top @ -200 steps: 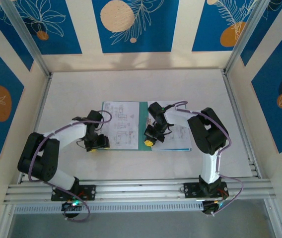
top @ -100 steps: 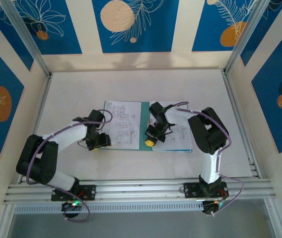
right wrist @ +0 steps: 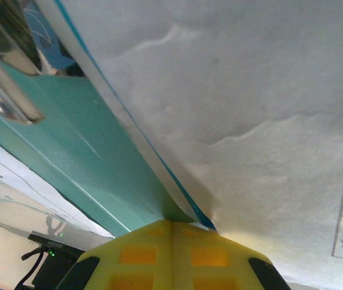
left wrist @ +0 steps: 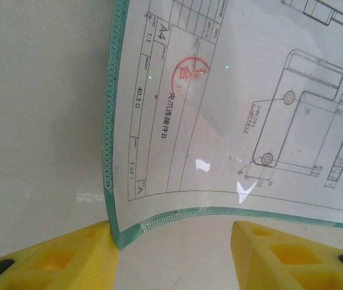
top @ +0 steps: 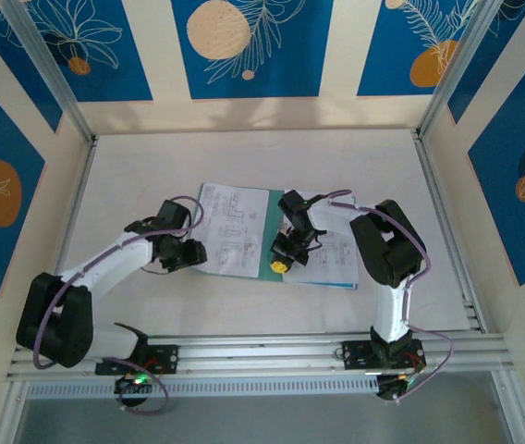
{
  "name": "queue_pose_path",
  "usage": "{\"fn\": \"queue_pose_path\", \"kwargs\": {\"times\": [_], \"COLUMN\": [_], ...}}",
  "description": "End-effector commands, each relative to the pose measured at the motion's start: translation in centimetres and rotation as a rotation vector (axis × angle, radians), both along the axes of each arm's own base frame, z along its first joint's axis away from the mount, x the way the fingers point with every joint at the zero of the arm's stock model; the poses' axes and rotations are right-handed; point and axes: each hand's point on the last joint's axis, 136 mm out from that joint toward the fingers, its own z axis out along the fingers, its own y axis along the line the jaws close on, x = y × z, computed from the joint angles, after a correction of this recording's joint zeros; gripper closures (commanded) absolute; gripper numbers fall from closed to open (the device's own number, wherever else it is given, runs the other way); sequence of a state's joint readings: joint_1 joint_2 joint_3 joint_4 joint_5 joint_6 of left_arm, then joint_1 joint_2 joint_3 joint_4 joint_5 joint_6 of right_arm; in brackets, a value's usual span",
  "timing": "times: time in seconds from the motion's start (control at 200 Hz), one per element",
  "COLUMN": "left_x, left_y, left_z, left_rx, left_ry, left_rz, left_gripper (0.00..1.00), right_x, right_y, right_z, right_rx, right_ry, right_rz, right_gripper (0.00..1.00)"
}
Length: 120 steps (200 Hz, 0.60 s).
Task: Put the files into the folder
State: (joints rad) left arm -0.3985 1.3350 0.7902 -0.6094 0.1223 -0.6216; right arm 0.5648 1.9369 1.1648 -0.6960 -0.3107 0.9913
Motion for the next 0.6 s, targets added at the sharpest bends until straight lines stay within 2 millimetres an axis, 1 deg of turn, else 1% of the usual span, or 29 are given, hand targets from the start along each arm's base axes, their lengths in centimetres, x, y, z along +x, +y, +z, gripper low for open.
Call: {"fn": "queue_pose_path", "kwargs": {"times": [0.0, 0.14, 0.28, 0.475, 0.595], "left_x": [0.00, 0.33, 0.47, 0.76, 0.71], "left_y": [-2.11, -2.11, -1.97, -2.03, -1.90], "left_z": [0.92, 1.35, 1.28, 1.53, 1.54], "left_rx": [-0.093, -0.101, -0.092, -0.097, -0.091], "left_ry": [-0.034, -0.060, -0.066, -0.080, -0.079], "left_rz": [-0.036, -0.024, -0.019, -0.013, -0.010], "left_gripper": [0.54, 0.60, 0.65, 0.79, 0.92], "right_x": [-2.39, -2.46, -2.45, -2.30, -2.12], "right_y": [-3.59, -3.65, -3.73, -3.73, -3.66], "right_z": [-4.77, -4.85, -4.89, -4.79, -4.72], "right_rx": [-0.191, -0.192, -0.192, -0.190, -0.186], "right_ry": [0.081, 0.083, 0.085, 0.082, 0.079], "right_rz": [0.025, 0.025, 0.025, 0.025, 0.025], "right_gripper": [0.99, 0.99, 0.99, 1.00, 0.99]}}
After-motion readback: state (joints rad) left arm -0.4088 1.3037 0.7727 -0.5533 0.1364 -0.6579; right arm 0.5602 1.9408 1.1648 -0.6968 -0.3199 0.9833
